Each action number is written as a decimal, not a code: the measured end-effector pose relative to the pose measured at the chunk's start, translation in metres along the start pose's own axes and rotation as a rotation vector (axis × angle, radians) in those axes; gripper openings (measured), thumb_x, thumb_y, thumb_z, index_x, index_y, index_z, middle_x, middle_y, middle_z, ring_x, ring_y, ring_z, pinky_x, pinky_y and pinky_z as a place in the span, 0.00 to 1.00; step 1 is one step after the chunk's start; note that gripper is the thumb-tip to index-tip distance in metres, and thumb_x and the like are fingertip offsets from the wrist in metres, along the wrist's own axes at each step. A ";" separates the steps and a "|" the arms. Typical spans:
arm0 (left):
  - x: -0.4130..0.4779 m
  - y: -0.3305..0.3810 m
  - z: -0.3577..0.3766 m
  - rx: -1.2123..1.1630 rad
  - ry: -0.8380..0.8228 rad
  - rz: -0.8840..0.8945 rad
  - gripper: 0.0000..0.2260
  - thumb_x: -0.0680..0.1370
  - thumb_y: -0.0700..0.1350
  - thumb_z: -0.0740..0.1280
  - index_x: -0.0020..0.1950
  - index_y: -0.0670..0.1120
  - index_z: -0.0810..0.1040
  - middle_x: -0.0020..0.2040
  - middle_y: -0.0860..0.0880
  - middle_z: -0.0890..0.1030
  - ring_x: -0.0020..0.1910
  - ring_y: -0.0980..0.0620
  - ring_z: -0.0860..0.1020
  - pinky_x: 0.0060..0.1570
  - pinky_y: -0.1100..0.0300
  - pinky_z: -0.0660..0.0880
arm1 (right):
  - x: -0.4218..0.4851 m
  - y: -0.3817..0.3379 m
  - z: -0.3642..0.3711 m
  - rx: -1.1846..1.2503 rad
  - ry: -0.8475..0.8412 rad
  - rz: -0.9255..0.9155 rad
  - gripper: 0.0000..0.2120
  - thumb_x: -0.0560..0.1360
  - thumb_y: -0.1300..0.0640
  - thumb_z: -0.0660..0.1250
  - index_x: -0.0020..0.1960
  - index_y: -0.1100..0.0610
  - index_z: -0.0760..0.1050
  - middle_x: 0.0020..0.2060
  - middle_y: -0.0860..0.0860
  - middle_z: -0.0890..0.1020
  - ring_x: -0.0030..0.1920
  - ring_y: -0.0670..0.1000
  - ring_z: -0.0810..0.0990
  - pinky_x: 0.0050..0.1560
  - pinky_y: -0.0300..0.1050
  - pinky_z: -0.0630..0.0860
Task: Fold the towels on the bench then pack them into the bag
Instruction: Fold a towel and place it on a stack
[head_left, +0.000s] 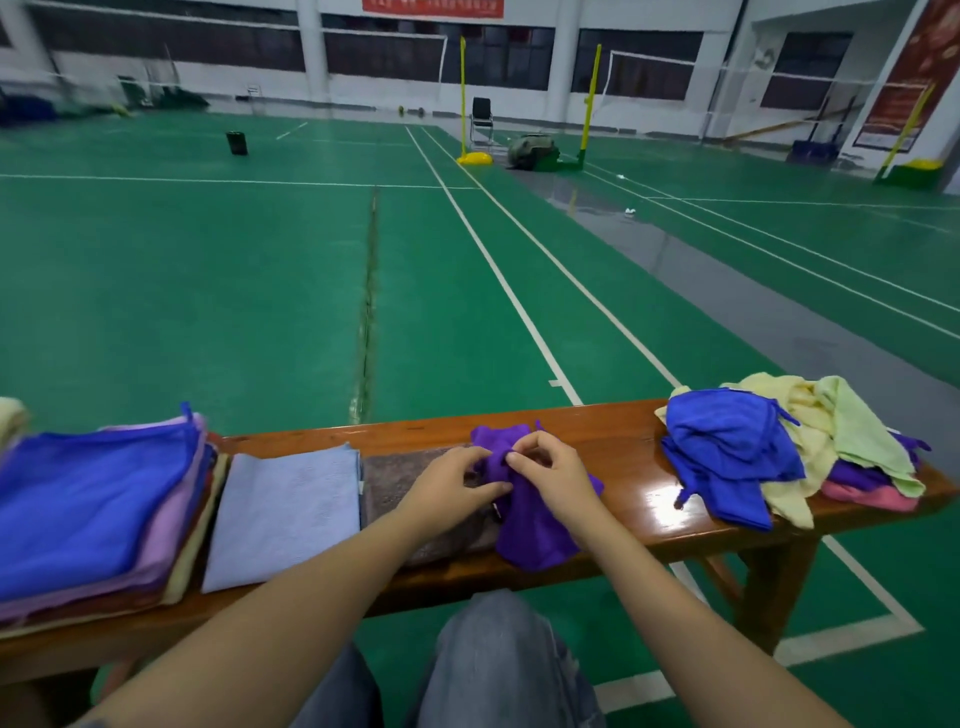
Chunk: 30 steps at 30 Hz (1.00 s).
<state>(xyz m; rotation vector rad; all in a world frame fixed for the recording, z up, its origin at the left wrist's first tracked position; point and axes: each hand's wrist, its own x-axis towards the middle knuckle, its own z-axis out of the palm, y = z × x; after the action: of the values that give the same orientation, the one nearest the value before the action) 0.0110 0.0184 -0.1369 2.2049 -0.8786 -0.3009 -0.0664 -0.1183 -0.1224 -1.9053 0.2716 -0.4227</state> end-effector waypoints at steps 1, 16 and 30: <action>0.003 0.001 0.000 -0.004 0.007 -0.008 0.17 0.73 0.50 0.71 0.59 0.45 0.78 0.56 0.47 0.78 0.55 0.50 0.76 0.56 0.55 0.73 | -0.001 0.002 -0.004 -0.017 0.004 -0.005 0.07 0.74 0.67 0.67 0.40 0.57 0.74 0.37 0.48 0.78 0.38 0.38 0.75 0.43 0.29 0.71; 0.014 0.039 -0.015 0.042 0.142 0.027 0.11 0.72 0.43 0.68 0.54 0.47 0.80 0.43 0.51 0.79 0.43 0.51 0.78 0.43 0.56 0.77 | -0.004 0.000 -0.051 -0.185 0.163 0.074 0.04 0.75 0.62 0.67 0.48 0.56 0.78 0.41 0.46 0.80 0.44 0.42 0.77 0.39 0.32 0.71; 0.031 0.076 -0.065 -0.118 0.312 0.059 0.08 0.82 0.39 0.56 0.54 0.40 0.74 0.50 0.46 0.77 0.49 0.47 0.74 0.47 0.59 0.67 | 0.018 -0.067 -0.085 -0.240 0.407 -0.156 0.08 0.75 0.57 0.68 0.51 0.58 0.83 0.44 0.51 0.85 0.46 0.49 0.81 0.48 0.42 0.75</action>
<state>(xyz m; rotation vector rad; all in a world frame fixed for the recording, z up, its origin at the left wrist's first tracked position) 0.0254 -0.0045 -0.0357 2.0416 -0.7320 0.0202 -0.0862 -0.1730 -0.0291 -2.0705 0.4593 -0.9213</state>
